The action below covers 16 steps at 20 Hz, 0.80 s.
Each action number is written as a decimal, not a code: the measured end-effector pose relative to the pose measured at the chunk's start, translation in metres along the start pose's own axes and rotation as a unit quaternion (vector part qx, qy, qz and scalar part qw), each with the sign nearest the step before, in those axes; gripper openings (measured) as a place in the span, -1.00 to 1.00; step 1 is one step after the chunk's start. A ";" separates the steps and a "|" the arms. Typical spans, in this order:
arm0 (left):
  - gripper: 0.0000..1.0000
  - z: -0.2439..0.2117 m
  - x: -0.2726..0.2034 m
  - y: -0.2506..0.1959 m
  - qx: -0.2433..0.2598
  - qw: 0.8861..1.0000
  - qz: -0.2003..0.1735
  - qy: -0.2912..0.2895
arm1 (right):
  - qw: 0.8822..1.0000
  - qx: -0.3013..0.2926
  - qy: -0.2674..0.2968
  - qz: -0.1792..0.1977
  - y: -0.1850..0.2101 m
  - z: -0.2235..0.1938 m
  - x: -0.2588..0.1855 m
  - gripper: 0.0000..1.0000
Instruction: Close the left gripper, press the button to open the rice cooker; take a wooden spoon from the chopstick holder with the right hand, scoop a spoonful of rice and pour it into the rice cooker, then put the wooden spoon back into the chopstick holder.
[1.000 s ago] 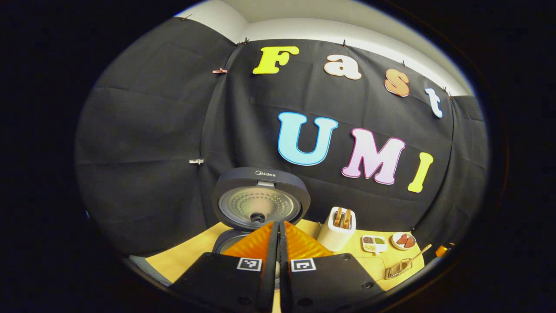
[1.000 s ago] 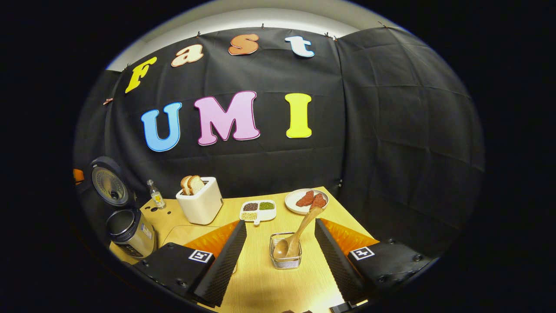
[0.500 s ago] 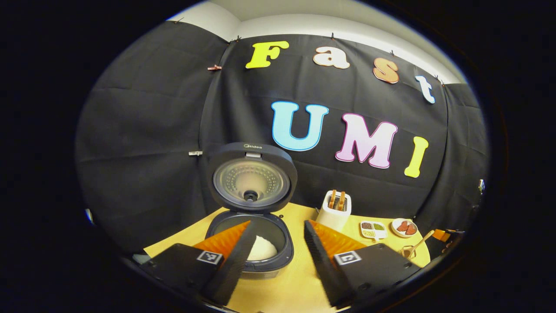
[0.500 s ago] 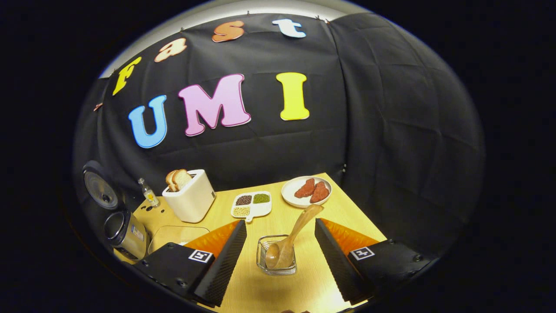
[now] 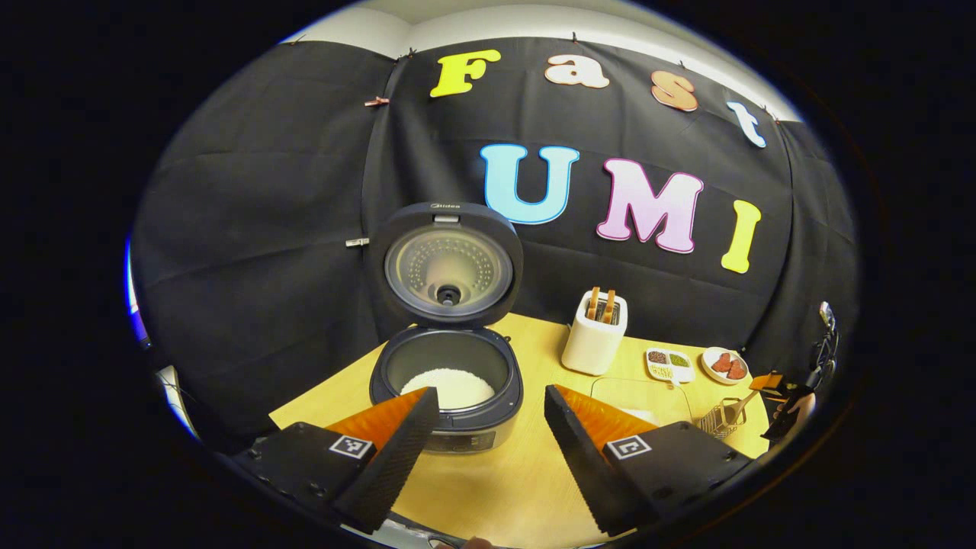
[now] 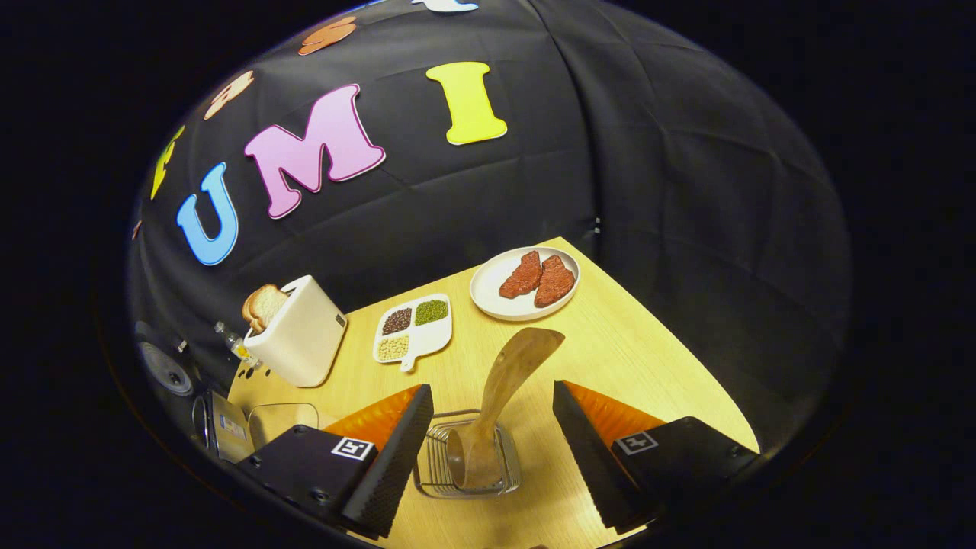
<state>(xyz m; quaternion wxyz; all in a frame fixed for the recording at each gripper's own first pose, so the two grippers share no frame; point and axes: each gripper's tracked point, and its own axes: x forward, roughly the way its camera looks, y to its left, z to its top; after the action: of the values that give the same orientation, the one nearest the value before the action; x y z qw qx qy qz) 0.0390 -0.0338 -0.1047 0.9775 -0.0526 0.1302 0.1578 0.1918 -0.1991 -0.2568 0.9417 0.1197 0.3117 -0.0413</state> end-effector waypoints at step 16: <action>0.92 -0.039 0.010 -0.037 -0.021 0.999 -0.020 0.039 | 0.998 0.056 0.023 -0.004 0.012 -0.005 0.030 -0.57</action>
<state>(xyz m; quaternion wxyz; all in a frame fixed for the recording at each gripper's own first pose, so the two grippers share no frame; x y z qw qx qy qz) 0.0511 -0.0711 -0.1425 0.9732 -0.0816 0.1642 0.1384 0.2152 -0.1867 -0.2764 0.9261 0.1721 0.3305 -0.0595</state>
